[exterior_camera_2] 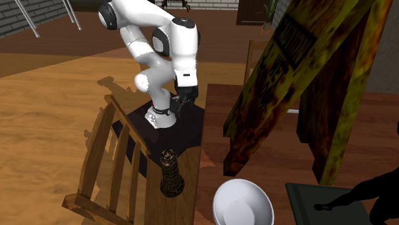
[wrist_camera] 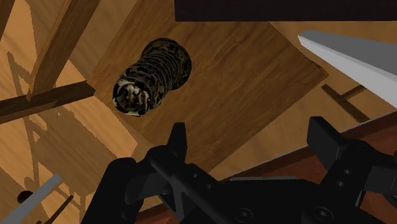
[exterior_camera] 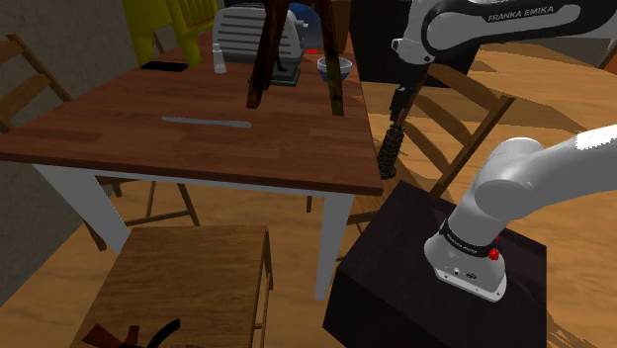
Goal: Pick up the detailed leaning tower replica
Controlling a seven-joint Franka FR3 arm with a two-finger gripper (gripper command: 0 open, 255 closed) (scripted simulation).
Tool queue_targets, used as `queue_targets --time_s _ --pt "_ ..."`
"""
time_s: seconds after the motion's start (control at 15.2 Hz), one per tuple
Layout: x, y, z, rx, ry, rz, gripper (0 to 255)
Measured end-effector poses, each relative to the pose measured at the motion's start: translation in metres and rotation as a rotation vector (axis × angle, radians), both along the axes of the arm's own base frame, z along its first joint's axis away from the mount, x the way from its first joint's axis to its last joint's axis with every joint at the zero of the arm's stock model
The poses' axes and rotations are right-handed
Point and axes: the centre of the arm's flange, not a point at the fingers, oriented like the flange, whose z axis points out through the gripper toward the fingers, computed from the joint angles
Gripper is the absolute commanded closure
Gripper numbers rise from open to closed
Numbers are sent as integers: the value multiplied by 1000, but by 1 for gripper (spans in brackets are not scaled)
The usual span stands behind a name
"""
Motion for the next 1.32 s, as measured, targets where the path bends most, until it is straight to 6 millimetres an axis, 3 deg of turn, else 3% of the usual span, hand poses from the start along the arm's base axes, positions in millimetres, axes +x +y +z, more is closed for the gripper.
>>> queue_targets --time_s 0.46,0.86,1.32 --pt "0 -81 -54 24 -29 10 0" --pt "1 -140 -95 44 -55 19 0" --pt "1 -150 -138 44 -57 20 0"
